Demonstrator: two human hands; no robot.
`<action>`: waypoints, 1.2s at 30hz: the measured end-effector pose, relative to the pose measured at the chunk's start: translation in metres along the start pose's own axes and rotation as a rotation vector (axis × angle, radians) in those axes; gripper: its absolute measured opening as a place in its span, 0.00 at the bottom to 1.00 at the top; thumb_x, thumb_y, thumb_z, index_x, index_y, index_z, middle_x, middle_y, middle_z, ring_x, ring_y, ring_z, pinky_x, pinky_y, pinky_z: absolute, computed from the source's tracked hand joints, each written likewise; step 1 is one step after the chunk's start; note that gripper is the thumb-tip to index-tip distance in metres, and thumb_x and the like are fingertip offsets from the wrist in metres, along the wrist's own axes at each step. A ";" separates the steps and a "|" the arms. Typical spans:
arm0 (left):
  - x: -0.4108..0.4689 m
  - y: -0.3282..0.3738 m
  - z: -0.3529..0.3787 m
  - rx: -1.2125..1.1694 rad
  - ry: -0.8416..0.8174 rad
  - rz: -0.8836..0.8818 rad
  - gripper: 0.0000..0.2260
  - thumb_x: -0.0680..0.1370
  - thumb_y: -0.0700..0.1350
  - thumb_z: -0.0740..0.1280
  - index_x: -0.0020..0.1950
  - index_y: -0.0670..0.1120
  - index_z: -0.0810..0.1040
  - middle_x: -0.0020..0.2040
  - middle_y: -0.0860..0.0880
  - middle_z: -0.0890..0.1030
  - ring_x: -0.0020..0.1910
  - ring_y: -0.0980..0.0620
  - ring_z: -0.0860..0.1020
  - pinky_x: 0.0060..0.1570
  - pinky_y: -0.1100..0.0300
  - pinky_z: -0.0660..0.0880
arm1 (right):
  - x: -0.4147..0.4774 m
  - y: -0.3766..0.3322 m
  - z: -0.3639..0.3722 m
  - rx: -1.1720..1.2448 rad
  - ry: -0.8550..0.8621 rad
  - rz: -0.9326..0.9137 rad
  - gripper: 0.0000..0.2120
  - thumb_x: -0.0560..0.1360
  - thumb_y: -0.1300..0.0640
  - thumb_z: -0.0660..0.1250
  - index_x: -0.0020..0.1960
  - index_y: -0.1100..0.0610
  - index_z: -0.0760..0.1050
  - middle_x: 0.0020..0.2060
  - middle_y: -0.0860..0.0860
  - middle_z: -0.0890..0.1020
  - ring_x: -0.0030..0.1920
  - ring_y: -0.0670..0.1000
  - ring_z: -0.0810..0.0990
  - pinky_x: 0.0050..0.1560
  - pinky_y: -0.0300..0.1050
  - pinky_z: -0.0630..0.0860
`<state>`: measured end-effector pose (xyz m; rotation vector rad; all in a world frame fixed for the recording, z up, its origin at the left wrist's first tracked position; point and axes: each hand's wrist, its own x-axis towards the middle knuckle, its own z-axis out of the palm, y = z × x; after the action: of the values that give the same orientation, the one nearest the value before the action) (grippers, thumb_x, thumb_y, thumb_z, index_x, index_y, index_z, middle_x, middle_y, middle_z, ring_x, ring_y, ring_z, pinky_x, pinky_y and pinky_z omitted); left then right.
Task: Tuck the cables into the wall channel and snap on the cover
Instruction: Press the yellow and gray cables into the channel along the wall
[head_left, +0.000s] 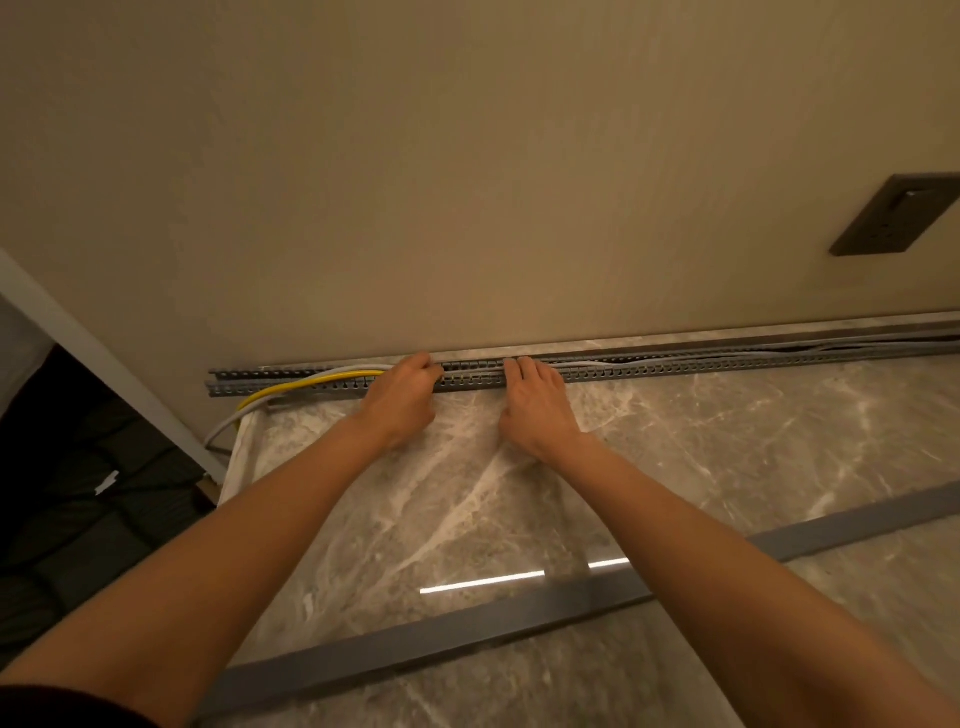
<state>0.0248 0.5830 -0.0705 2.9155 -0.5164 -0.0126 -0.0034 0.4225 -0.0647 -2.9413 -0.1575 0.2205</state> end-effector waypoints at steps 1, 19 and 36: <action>-0.002 -0.005 0.000 -0.034 0.007 0.024 0.20 0.74 0.30 0.59 0.66 0.36 0.70 0.64 0.39 0.72 0.63 0.41 0.71 0.60 0.50 0.71 | 0.000 -0.003 0.000 0.003 0.014 0.002 0.27 0.75 0.62 0.58 0.73 0.63 0.58 0.70 0.58 0.64 0.72 0.59 0.61 0.75 0.53 0.56; -0.063 -0.131 -0.026 -0.083 0.220 -0.583 0.29 0.71 0.42 0.72 0.67 0.35 0.63 0.66 0.35 0.65 0.64 0.36 0.65 0.63 0.44 0.69 | 0.027 -0.138 0.022 0.057 0.015 -0.350 0.29 0.77 0.64 0.58 0.76 0.60 0.54 0.77 0.54 0.57 0.77 0.54 0.53 0.77 0.54 0.50; -0.082 -0.192 -0.029 -0.835 -0.212 -0.617 0.15 0.77 0.51 0.64 0.52 0.39 0.81 0.43 0.47 0.79 0.39 0.55 0.74 0.45 0.60 0.69 | 0.044 -0.156 0.014 0.023 0.121 -0.197 0.13 0.77 0.69 0.57 0.55 0.63 0.77 0.51 0.61 0.83 0.54 0.60 0.80 0.54 0.51 0.74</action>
<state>0.0141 0.7938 -0.0781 2.1294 0.3241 -0.4914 0.0237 0.5828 -0.0537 -2.8801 -0.4209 0.0163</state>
